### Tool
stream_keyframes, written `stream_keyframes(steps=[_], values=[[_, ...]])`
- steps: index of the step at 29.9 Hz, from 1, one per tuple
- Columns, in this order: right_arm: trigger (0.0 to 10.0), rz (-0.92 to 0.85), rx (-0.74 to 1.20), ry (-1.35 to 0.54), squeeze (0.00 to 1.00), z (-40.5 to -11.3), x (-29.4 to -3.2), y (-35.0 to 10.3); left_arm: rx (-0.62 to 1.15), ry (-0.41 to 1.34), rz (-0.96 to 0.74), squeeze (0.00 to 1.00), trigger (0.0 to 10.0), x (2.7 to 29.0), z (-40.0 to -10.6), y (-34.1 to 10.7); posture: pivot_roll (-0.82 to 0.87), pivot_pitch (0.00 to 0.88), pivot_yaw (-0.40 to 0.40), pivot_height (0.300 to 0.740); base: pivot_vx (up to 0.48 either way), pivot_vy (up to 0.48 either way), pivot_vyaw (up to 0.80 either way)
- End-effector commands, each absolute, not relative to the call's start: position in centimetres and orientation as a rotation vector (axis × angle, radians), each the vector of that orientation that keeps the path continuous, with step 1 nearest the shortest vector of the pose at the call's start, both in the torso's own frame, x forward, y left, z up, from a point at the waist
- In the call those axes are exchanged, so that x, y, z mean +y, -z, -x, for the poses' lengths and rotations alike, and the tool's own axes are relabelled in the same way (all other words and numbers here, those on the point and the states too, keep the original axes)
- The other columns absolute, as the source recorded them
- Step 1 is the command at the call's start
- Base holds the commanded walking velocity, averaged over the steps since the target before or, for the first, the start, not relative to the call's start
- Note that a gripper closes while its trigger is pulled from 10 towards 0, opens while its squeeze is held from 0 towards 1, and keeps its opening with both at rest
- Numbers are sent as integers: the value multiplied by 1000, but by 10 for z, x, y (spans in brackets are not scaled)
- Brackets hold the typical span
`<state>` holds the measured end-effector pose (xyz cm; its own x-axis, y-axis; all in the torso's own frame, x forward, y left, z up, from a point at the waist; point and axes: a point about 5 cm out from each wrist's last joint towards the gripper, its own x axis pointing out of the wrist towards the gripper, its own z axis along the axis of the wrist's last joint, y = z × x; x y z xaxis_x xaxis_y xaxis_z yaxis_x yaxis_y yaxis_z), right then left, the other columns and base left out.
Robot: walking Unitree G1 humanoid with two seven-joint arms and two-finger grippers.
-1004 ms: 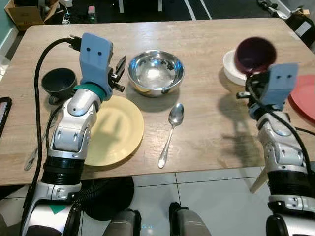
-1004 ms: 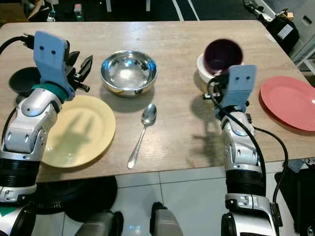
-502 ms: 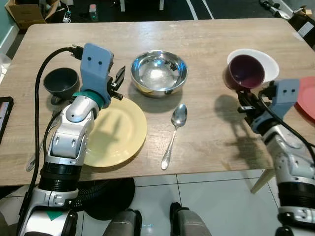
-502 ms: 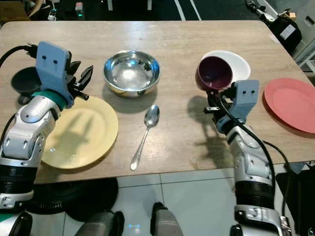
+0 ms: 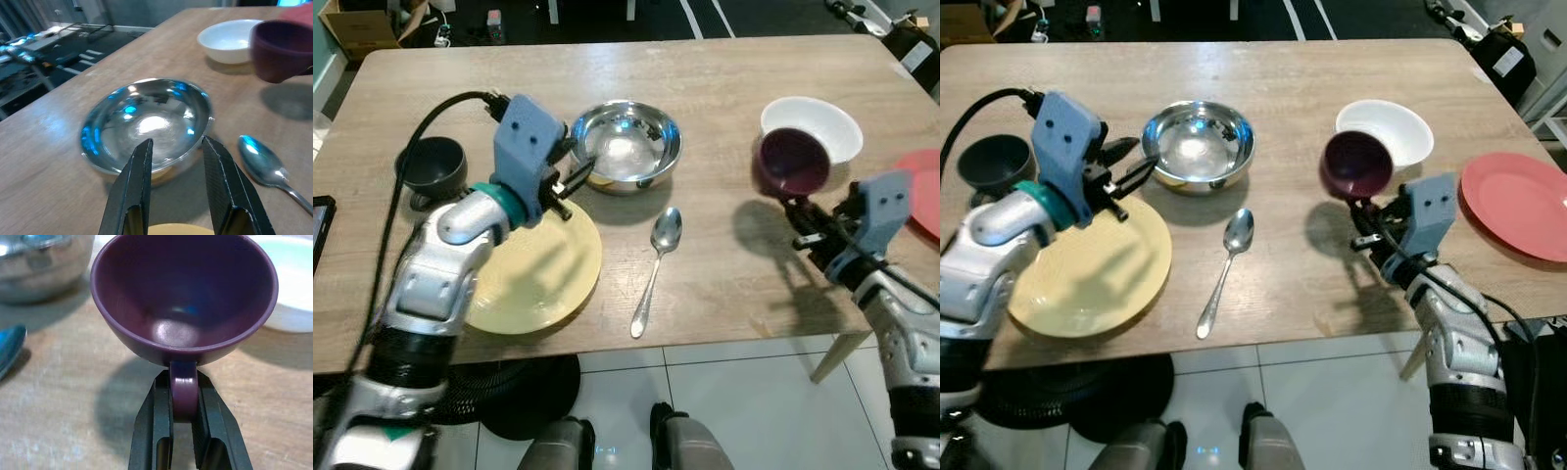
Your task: Setting the table
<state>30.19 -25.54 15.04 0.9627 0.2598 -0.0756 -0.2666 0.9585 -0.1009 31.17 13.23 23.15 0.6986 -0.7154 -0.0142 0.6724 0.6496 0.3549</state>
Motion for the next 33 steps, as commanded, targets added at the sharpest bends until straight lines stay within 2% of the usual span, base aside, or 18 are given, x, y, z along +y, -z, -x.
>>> stream_keyframes(steps=[1,3,16,17,27,28,33], values=[[10000,130,75,-274,0,-300,-257,-147,-108,870,-352,0,10000,127,-306,-227,79,79,63,740,0,0,0],[10000,173,101,-298,0,-303,-248,-139,-97,1009,-417,0,10000,125,-297,-231,76,78,70,740,0,0,0],[10000,191,88,-282,0,-312,-236,-138,-99,1016,-445,0,10000,128,-299,-233,81,80,62,740,0,0,0],[10000,185,70,-249,1000,-315,-240,-142,-94,1015,-439,0,10000,128,-297,-232,80,82,56,740,0,0,0],[10000,159,-10,-169,1000,-316,-253,-157,-84,1025,-417,0,10000,126,-295,-227,71,85,57,740,0,0,0],[10000,150,-23,-151,0,-316,-256,-159,-84,1026,-416,0,10000,126,-295,-227,70,85,57,740,0,0,0],[10000,122,-63,-107,0,-310,-266,-166,-90,1017,-404,0,10000,124,-296,-227,67,85,58,740,0,0,0]])
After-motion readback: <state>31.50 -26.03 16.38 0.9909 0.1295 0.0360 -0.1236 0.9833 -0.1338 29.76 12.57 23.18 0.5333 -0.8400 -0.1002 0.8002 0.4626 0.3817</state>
